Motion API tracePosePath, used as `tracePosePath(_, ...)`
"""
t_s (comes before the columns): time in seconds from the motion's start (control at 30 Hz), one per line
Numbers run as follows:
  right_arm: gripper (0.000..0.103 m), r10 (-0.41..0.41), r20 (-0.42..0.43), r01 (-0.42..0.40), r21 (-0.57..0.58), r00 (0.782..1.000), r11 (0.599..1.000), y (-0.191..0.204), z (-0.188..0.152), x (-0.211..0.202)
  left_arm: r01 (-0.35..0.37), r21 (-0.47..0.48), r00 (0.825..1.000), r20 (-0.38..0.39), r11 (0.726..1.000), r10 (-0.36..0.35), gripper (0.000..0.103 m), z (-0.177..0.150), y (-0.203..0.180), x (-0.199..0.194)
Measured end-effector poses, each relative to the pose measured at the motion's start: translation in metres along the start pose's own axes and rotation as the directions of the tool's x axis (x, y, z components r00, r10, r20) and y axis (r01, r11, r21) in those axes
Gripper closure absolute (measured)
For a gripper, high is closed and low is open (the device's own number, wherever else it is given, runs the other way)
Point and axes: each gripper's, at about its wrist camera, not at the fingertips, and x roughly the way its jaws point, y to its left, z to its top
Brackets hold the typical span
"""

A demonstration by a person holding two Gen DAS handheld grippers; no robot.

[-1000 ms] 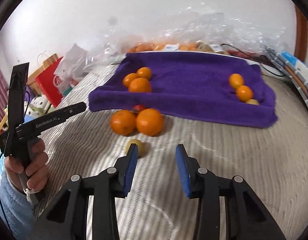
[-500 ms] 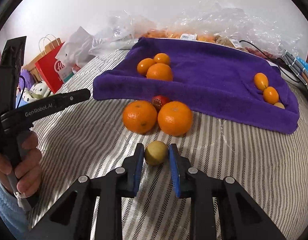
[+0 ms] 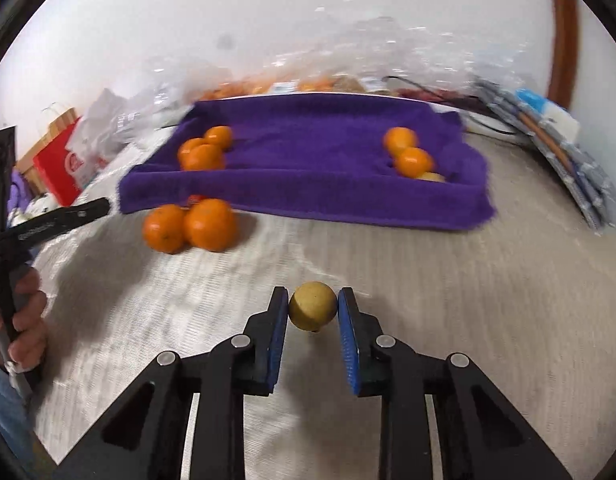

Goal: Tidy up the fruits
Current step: 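Grasp a yellow-green fruit with the right gripper while the left grasps an orange, then carry both fruits over the purple towel and open both grippers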

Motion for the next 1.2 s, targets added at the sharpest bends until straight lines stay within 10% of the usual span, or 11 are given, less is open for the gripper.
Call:
tracePosePath(0.8, 0.078, -0.043, 0.011, 0.041, 0.129, 0.999, 0.991, -0.074, -0.01, -0.007, 0.114, 0.123, 0.986, -0.136, 0.986, -0.097, 0.058, -0.016, -0.096, 0.034)
tracePosePath(1.2, 0.078, -0.01, 0.08, -0.006, 0.201, 0.997, 0.98, -0.086, -0.015, -0.02, 0.181, 0.108, 0.983, -0.004, 0.978, -0.181, 0.063, -0.016, -0.089, 0.008)
